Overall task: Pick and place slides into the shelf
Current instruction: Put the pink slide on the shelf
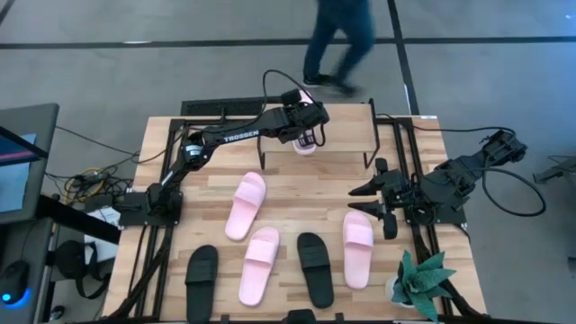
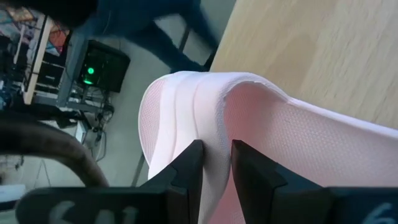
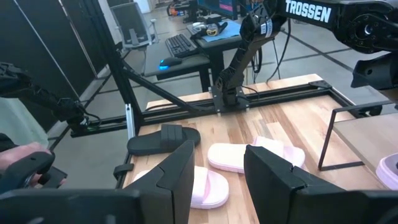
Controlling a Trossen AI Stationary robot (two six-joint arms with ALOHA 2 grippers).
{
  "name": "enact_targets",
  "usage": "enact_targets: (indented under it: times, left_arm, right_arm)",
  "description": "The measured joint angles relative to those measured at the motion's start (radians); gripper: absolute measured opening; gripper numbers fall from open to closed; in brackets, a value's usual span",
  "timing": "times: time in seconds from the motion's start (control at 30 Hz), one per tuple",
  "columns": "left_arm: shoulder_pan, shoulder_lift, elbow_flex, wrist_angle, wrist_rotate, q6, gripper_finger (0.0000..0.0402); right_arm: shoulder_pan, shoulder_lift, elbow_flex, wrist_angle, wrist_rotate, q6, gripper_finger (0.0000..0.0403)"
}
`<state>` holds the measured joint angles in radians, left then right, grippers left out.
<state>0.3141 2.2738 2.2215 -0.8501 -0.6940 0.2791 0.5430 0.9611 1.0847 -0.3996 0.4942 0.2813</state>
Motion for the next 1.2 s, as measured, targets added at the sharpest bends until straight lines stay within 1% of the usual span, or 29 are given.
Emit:
enact_targets:
  times: [0.43, 1.2]
  left_arm:
    - [0.001, 0.0, 0.0, 0.004, 0.0, 0.14, 0.0071]
    - [0.026, 0.0, 0.0, 0.012, -0.015, 0.183, 0.0071]
  right_arm:
    - [0.0, 0.0, 0.0, 0.0, 0.0, 0.008, 0.0127]
    - [0.026, 0.0, 0.0, 0.0, 0.001, 0.009, 0.0127]
